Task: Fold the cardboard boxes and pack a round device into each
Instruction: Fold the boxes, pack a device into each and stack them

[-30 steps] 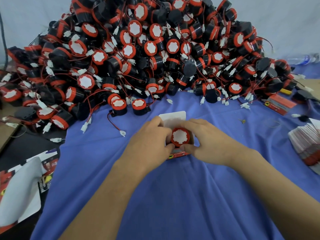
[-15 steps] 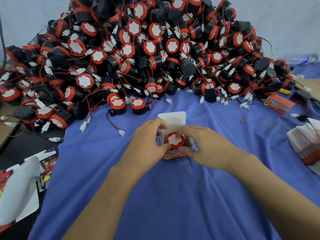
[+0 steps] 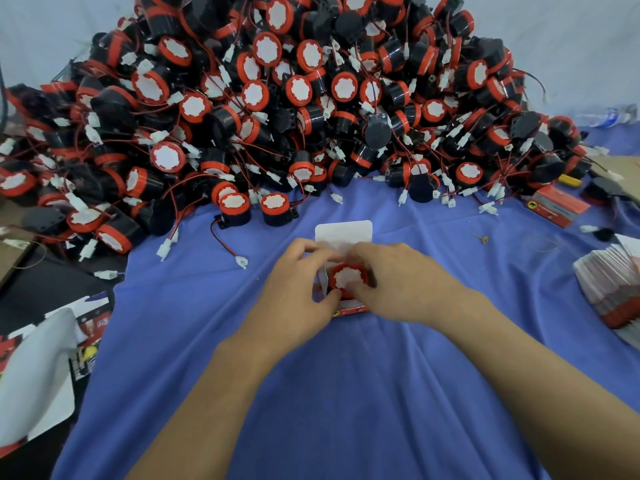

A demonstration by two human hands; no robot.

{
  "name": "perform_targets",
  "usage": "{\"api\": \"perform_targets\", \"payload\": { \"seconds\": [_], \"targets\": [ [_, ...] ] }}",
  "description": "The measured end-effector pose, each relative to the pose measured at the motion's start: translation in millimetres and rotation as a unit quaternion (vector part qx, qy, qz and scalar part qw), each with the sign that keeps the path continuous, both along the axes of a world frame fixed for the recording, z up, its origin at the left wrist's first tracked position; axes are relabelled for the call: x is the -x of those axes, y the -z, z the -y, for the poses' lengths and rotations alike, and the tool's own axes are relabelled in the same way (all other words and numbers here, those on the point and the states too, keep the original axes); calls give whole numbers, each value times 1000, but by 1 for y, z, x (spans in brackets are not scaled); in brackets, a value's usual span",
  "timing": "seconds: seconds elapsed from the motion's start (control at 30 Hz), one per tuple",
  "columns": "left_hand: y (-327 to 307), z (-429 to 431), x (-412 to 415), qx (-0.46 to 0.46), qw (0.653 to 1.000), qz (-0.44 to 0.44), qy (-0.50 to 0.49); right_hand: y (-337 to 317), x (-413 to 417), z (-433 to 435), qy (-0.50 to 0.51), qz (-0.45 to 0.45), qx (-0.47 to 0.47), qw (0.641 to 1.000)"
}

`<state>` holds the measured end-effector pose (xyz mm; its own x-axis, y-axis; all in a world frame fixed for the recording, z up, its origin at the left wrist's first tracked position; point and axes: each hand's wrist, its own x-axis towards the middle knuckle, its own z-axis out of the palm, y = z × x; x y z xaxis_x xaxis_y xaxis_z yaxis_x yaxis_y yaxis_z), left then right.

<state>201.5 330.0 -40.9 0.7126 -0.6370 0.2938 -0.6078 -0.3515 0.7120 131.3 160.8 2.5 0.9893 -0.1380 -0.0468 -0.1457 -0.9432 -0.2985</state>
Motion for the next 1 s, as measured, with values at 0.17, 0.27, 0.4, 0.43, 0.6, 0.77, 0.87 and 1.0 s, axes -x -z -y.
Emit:
{"api": "perform_targets", "payload": {
  "seconds": [0.17,0.27,0.4,0.43,0.6,0.77,0.87,1.0],
  "targets": [
    [-2,3,1,-76,996,48,15,-1,-2,3,9,-16,-63,998],
    [-5,7,4,-98,993,59,1,-5,-1,9,3,-27,-47,999],
    [-6,20,8,-135,989,51,-26,-8,-2,11,-17,-48,35,998],
    [-5,22,9,-141,988,59,-33,-9,-4,11,-19,-53,47,997],
    [2,26,12,-99,993,41,-44,-13,-10,13,-18,-93,72,993],
    [-1,27,8,-107,994,6,-30,-12,-15,11,-35,-153,53,986],
    [-6,25,4,-97,995,3,-33,-10,-17,9,-37,-163,59,984],
    [-8,21,1,-89,996,-3,-25,-10,-22,10,-18,-145,75,986]
  ]
}}
